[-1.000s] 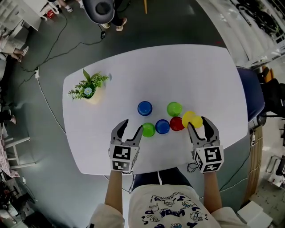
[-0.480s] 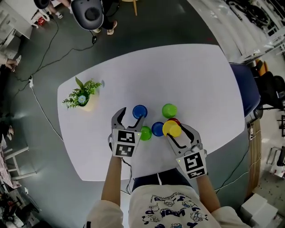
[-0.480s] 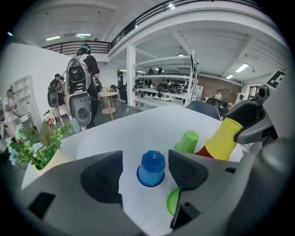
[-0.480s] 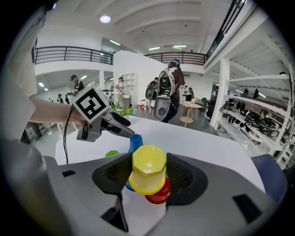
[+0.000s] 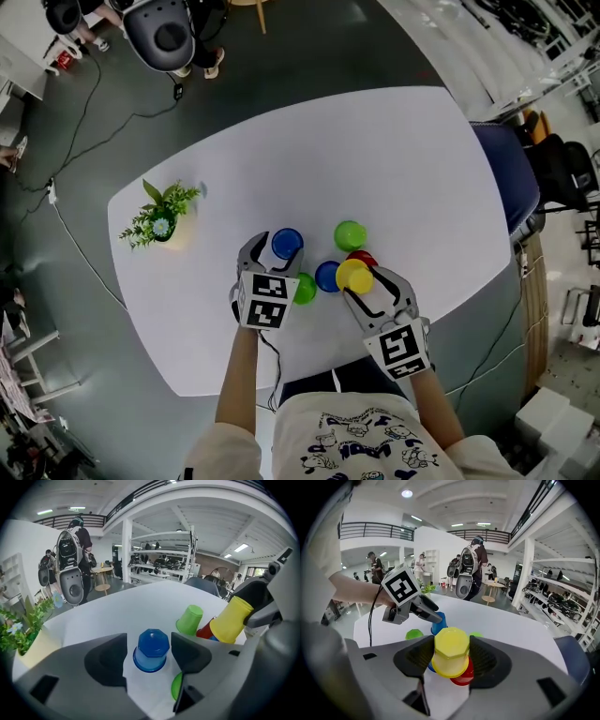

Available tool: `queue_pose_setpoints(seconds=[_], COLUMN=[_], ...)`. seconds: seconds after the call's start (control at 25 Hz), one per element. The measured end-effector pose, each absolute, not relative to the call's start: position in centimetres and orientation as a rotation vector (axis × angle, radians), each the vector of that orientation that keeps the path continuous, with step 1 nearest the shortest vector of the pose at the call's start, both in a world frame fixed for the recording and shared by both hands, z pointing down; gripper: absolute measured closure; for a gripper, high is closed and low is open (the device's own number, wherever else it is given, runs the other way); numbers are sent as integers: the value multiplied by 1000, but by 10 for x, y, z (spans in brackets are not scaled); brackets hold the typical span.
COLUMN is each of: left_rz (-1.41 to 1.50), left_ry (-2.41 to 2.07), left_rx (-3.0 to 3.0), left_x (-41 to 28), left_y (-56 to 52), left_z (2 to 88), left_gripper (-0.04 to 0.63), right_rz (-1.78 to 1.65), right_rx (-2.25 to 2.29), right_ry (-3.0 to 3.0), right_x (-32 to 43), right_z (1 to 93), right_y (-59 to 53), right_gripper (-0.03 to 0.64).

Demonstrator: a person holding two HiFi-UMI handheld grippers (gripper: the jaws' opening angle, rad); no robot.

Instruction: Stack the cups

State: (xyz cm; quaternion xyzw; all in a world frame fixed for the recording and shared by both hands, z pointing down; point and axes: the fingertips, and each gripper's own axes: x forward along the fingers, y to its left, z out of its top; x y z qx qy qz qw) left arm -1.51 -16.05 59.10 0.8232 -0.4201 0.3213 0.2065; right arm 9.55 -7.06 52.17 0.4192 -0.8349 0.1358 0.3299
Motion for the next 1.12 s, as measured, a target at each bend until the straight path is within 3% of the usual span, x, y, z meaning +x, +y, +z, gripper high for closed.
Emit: queue_pose_setpoints(seconds=[0.08,0.16,0.24,0.56,1.12], left_rz=[925,932,917,867,730], left_ry=[-1150,-1142,-1135,-1094,-1136], left_rx=[2278,2267,2279,2352,2405], left_x=[-16,-18,-16,-17,-13], left_y=[-159,-158,-159,-158,-107], left_z=[597,601,599,589,486], left_gripper=[295,299,356,374,374], right_rz=[382,413,434,453,391], right_rx=[1110,1152,1212,1415,1453], right_ry=[-2185,-2190,-2194,-2236,-2298], right_x=[95,97,100,121,173], right_z=[523,519,512,482,461], right_y=[-70,-71,-73,-76,-115], right_gripper=[356,267,247,247,256])
